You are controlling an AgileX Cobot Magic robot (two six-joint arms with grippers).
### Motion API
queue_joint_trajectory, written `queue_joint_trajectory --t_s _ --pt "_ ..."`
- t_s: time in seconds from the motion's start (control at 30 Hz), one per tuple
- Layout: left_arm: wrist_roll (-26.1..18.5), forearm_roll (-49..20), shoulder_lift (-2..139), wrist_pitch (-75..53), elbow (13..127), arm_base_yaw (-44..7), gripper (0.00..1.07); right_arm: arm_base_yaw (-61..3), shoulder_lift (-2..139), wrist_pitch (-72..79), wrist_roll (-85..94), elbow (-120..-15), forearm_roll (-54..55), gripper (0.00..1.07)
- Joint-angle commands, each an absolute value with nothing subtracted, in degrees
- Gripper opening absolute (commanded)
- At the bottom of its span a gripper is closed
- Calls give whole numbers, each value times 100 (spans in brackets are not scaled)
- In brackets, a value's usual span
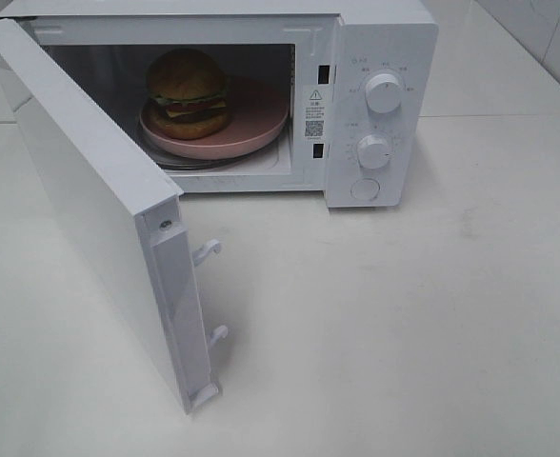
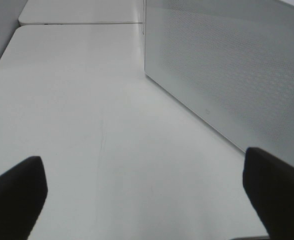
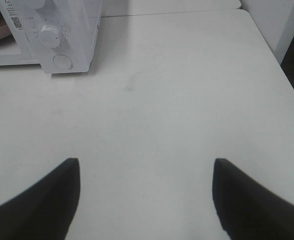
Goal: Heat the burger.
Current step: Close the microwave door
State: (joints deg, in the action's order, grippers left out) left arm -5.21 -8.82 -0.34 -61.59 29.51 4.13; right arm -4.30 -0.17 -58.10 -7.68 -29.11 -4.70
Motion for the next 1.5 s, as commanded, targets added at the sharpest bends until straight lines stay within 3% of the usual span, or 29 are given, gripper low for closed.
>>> queue_joint_trajectory --t_s 0.03,1.13,1.2,1.3,1.33,1.37,1.4,1.47,1.5 --pt "-521 -928 -115 -6113 2956 430 100 -390 -183 -5730 -710 -2871 -470 73" --pt "-533 -911 218 -6033 3025 430 99 -390 -183 -5724 -710 -2871 -470 73" --pt "-539 -779 556 -5667 3203 430 86 -390 -183 -5724 -716 -2871 -470 73" --pt "-539 -779 642 -5563 3220 430 80 -390 -183 -5724 -716 -2871 -470 73" --pt "-539 -808 802 -5369 3226 430 66 -390 -183 -5724 -716 -2871 -470 73" --pt "-539 -825 877 -5288 3220 430 60 -390 -183 -5724 -716 -2871 -470 73" --pt "-539 -825 877 -5288 3220 430 60 -390 -183 -5724 -716 -2871 -470 73" --pt "-539 -819 1220 -4962 3220 430 30 -390 -183 -5724 -716 -2871 -470 73" --pt "-539 -819 1220 -4962 3220 430 30 -390 -183 -5724 -716 -2871 -470 73"
